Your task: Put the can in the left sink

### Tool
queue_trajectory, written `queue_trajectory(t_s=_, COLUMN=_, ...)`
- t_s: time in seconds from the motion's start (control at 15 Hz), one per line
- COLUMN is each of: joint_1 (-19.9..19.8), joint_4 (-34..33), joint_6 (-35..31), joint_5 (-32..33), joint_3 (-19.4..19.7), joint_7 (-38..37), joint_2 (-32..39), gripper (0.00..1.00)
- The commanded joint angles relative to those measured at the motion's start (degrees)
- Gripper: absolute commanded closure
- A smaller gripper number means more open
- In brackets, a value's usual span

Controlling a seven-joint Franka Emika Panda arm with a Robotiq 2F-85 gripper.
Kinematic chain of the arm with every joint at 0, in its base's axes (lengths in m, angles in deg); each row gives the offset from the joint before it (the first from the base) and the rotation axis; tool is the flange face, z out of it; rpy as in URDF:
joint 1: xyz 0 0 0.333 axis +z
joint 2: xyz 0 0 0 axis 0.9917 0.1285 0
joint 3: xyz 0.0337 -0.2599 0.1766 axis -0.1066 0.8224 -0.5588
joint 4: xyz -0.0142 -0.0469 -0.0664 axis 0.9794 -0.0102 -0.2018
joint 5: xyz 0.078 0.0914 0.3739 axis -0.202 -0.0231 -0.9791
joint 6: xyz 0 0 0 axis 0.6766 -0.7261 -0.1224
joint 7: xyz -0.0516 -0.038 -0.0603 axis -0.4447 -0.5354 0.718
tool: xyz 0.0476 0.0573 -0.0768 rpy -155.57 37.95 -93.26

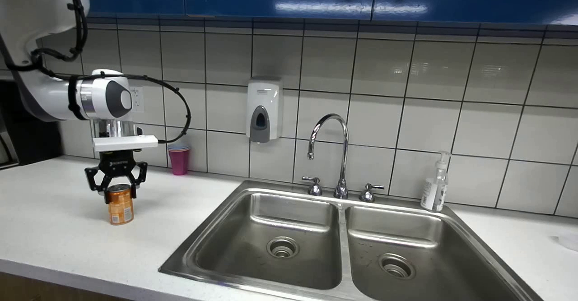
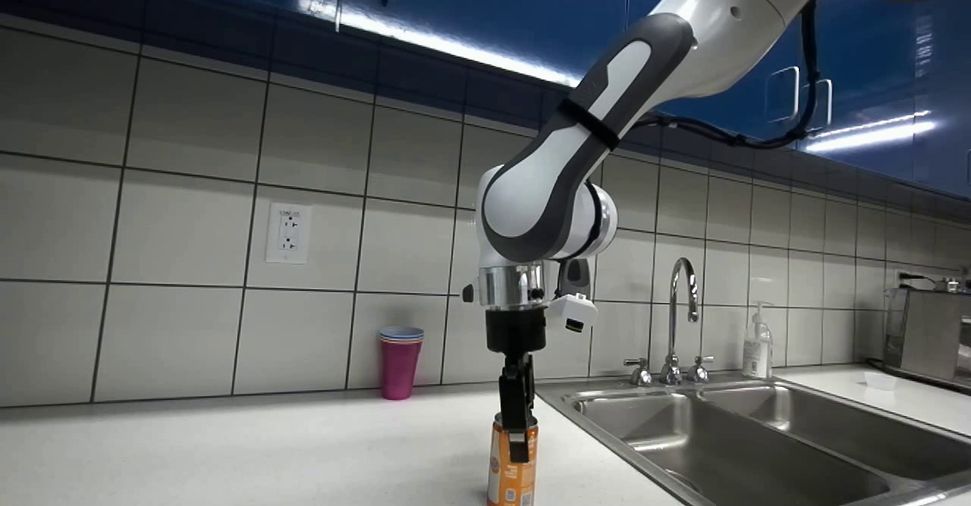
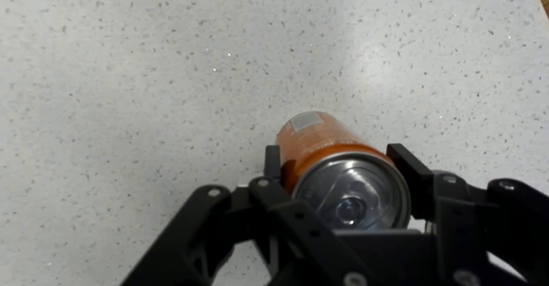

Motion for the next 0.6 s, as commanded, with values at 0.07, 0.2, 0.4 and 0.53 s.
queue_trajectory(t_s=0.07, joint_1=-3.02, joint_4=4.30, joint_6=-0.44, joint_5=-0.63, joint_3=-2.58, joint_7=0.85, joint_2=-4.88, gripper=0.62)
queue_trajectory(t_s=0.2, joint_1=-3.47, joint_4=5.94, joint_6=-0.71, joint_5=-1.02, joint_3=-2.90, joint_7=1.43, joint_2=-6.59, gripper=0.62)
queue_trajectory(t_s=0.4, joint_1=-3.98, joint_4=8.32, joint_6=-0.84, joint_5=-2.30, joint_3=-3.27, joint_7=2.65, joint_2=-9.71, gripper=0.62)
queue_trajectory(t_s=0.53, joint_1=-4.19, joint_4=10.03, joint_6=-1.03, joint_5=-3.73, joint_3=-3.16, joint_7=4.26, joint_2=-12.22, gripper=0.62)
